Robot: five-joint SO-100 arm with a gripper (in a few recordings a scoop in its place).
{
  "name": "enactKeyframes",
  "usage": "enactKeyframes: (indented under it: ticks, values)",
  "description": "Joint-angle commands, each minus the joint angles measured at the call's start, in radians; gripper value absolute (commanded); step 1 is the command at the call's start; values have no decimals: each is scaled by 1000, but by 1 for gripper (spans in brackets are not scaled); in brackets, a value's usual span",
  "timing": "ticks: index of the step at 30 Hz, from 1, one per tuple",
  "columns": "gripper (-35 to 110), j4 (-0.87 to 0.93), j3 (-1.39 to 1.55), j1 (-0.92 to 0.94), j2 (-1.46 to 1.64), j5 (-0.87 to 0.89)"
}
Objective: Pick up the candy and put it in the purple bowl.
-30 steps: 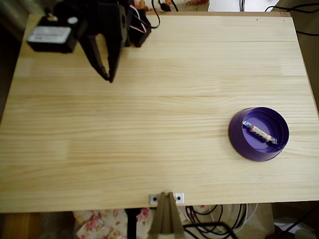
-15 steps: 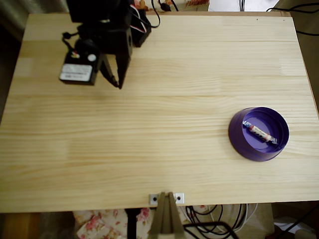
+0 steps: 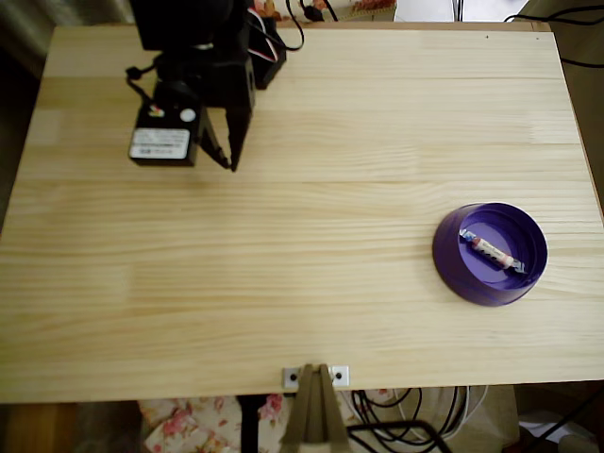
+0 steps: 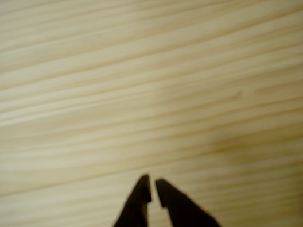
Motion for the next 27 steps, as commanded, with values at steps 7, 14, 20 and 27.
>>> enactKeyframes:
  ticks: [7, 14, 20, 27]
  values:
    - [1, -14, -6, 32, 11, 35]
    - [1, -14, -6, 32, 11, 35]
    - [1, -14, -6, 32, 11, 35]
    - [1, -14, -6, 32, 11, 35]
